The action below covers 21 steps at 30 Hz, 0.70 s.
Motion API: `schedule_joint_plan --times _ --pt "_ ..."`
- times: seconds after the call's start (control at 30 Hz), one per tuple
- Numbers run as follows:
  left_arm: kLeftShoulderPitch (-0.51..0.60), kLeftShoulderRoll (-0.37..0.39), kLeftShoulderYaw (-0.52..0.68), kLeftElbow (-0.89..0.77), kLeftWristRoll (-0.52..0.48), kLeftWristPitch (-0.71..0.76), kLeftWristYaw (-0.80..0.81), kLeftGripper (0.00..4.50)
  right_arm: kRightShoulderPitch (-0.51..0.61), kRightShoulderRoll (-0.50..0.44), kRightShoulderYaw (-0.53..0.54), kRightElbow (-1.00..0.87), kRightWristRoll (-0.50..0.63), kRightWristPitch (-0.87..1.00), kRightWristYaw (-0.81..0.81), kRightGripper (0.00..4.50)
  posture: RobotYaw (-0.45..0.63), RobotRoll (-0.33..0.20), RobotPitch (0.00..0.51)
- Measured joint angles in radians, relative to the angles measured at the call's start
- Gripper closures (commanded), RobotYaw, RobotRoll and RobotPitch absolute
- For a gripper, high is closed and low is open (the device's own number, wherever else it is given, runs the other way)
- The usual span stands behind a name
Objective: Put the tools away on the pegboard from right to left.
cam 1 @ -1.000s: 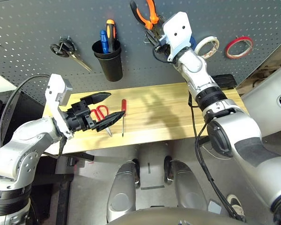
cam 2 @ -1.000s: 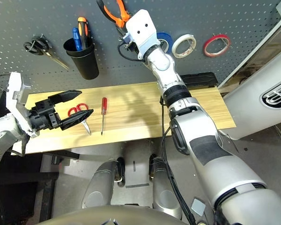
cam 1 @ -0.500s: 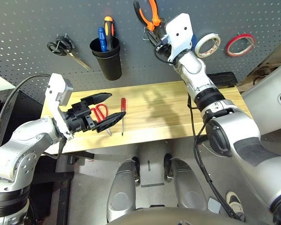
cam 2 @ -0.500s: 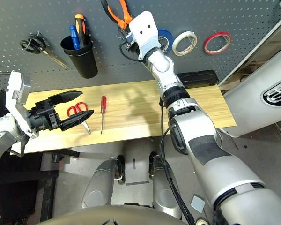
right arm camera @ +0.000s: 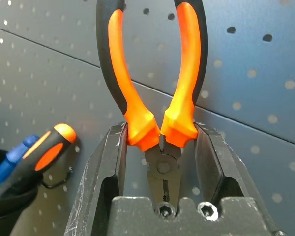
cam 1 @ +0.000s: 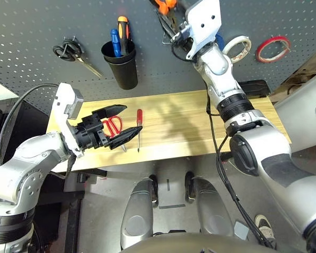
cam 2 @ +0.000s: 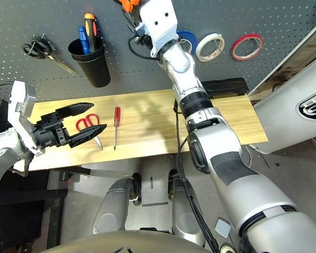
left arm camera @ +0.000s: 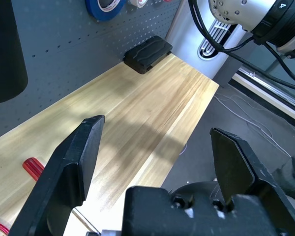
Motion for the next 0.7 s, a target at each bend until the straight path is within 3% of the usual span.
schedule_joint_plan --times 0.7 --pt "0.010 0.000 -0.001 0.006 0.004 -0.025 -0.008 0.00 -0.004 0.036 -0.006 0.198 -0.001 -0.006 -0.034 2.39 0.12 0.000 0.256"
